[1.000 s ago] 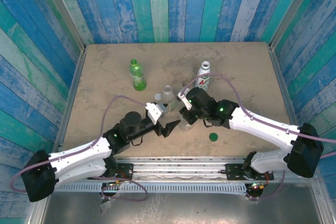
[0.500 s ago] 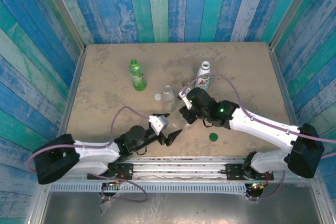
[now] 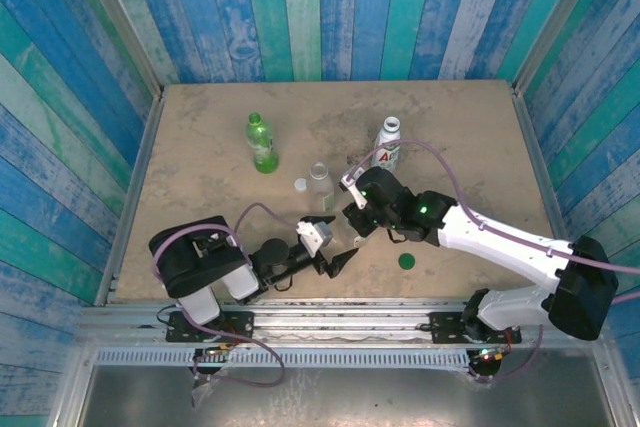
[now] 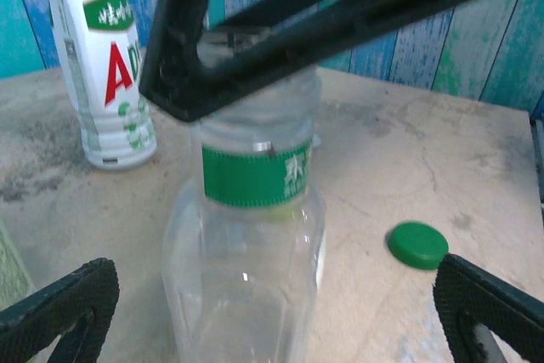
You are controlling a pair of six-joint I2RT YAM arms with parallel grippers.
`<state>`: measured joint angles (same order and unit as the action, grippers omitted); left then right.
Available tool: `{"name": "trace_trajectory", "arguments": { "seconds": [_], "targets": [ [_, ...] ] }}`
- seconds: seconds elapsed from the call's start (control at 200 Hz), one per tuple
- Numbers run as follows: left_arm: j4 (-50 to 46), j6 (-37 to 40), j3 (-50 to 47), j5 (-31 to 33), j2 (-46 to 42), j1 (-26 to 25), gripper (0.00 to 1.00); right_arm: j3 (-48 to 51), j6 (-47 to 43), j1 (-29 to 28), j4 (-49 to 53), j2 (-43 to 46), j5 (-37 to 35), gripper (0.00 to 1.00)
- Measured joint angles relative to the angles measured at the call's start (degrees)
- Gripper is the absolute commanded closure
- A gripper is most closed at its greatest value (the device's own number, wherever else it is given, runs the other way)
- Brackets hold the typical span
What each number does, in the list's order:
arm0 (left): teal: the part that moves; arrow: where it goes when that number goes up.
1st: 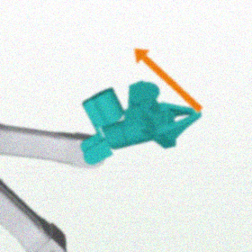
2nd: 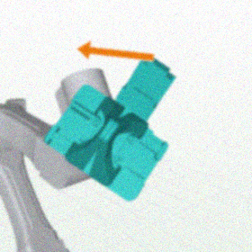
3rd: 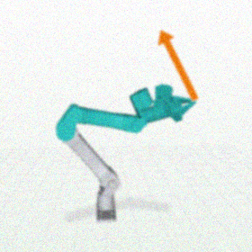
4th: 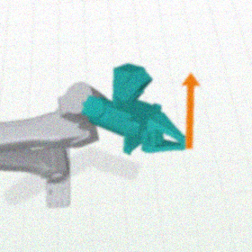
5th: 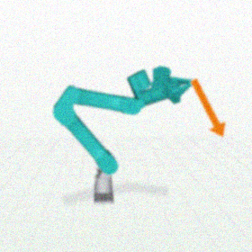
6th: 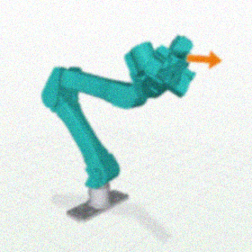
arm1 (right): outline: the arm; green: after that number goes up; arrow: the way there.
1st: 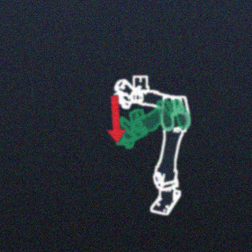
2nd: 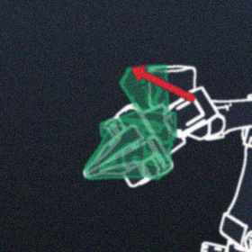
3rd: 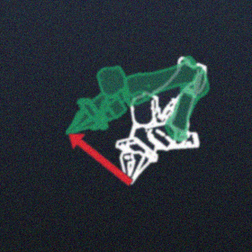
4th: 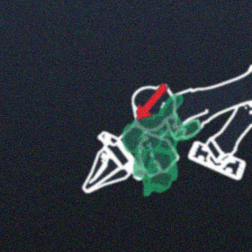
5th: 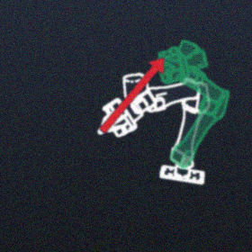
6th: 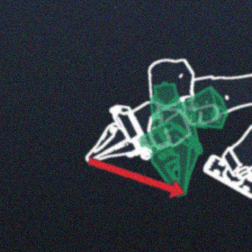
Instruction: Screw on the bottle caps
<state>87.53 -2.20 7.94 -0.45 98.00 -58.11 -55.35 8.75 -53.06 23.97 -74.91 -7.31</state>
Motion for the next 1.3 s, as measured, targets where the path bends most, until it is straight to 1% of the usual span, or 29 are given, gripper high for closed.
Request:
{"name": "trace_trajectory", "arguments": {
  "seconds": [0.07,0.175,0.531,0.666,0.731,0.826,0.896,0.936,0.976,1.036,1.106,1.201,1.302],
  "targets": [
    [2.12,0.26,0.63,-0.98,1.46,0.83,0.04,-0.48,-0.17,0.00,0.04,-0.55,0.00,0.61],
    [2.60,0.48,1.53,-2.14,3.45,1.86,0.05,-0.85,-0.57,0.00,0.02,-1.03,0.02,0.60],
    [2.78,1.70,6.05,-7.89,11.19,5.09,0.26,-1.18,-1.29,0.00,0.00,-1.49,0.26,0.60],
    [2.78,1.77,6.40,-9.11,12.44,5.99,0.33,-1.25,-1.29,0.04,-0.07,-1.57,0.28,0.61],
    [2.78,1.81,6.49,-9.38,12.61,5.99,0.32,-1.25,-1.27,0.07,-0.15,-1.60,0.33,0.61],
    [2.78,1.88,6.60,-9.60,12.63,5.99,0.23,-1.25,-1.25,0.11,-0.37,-1.64,0.52,0.61],
    [2.78,1.97,6.84,-9.77,12.63,5.99,0.22,-1.25,-1.18,0.28,-0.46,-1.68,0.74,0.61],
    [2.78,1.95,7.06,-9.81,12.63,5.99,0.23,-1.25,-1.07,0.33,-0.50,-1.68,0.85,0.61],
    [2.78,1.95,7.30,-9.86,12.63,5.99,0.25,-1.25,-1.03,0.33,-0.57,-1.68,0.90,0.61],
    [2.78,1.81,7.67,-9.99,12.63,5.99,0.32,-1.22,-0.87,0.33,-0.63,-1.70,0.92,0.61],
    [2.78,1.79,8.07,-10.16,12.63,5.99,0.35,-1.22,-0.72,0.33,-0.68,-1.73,0.94,0.61],
    [2.75,1.53,8.28,-10.12,12.63,6.08,0.46,-1.20,-0.59,0.33,-0.74,-1.73,1.11,0.61],
    [2.73,1.31,8.31,-10.23,12.63,6.43,0.48,-0.98,-0.59,0.33,-1.07,-1.70,1.14,0.60]
  ]
}}
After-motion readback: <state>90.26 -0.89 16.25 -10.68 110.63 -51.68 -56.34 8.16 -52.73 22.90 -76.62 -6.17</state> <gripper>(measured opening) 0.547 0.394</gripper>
